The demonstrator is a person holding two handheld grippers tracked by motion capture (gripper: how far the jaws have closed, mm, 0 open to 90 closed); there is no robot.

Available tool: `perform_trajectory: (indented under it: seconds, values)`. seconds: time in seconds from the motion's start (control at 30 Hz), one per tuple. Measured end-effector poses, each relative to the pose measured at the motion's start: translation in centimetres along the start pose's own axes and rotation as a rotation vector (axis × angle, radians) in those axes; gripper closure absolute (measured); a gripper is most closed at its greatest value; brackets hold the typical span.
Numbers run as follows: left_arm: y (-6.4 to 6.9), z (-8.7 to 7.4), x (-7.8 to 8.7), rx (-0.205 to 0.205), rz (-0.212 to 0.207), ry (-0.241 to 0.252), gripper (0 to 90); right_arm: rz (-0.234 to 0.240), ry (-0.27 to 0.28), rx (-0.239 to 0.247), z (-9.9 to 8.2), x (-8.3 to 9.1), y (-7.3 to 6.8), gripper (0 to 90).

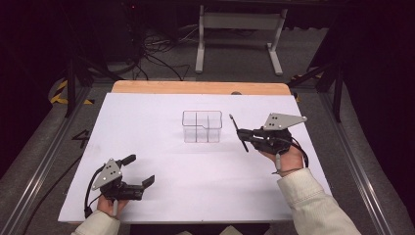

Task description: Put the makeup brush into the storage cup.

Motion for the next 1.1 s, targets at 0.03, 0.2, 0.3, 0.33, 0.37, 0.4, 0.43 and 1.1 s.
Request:
perform_trajectory:
  seconds: [0.03, 0.2, 0.3, 0.33, 0.37, 0.4, 0.43, 1.1]
  values:
    - [0.0, 0.0, -0.1, -0.017, -0.003, -0.003, 0.7, 0.000, 0.010, -0.004, 0.0, 0.0, 0.0, 84.1]
    - [0.0, 0.0, -0.1, -0.007, -0.003, -0.003, 0.6, -0.017, 0.069, -0.014, 0.0, -0.2, 0.2, 84.1]
    - [0.0, 0.0, 0.0, -0.011, -0.004, -0.006, 0.6, -0.034, 0.101, -0.010, 0.0, -0.4, 0.1, 84.1]
    - [0.0, 0.0, -0.1, -0.011, -0.004, -0.006, 0.6, -0.040, 0.112, -0.014, 0.0, -0.4, 0.1, 84.1]
    - [0.0, -0.1, -0.1, -0.011, -0.003, -0.007, 0.6, -0.052, 0.127, -0.018, 0.0, -0.5, 0.1, 84.1]
    - [0.0, -0.1, 0.0, -0.010, -0.003, -0.007, 0.6, -0.062, 0.137, -0.023, 0.0, -0.5, 0.2, 84.1]
    - [0.0, 0.0, 0.0, -0.011, -0.007, -0.009, 0.6, -0.070, 0.147, -0.027, 0.1, -0.6, 0.2, 84.1]
    - [-0.1, -0.1, 0.0, -0.001, -0.014, -0.016, 0.8, -0.108, 0.207, -0.048, 1.9, -4.0, 0.9, 84.1]
Point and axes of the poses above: each handheld gripper's, and its own axes: x roughly backward along the jaws, z roughly out of its top, y roughly to its right, the point moved 2 cm from there along -x, roughly forward along the jaws, and after that the axes turned 15 degrees about y, right-handed, at the moved point
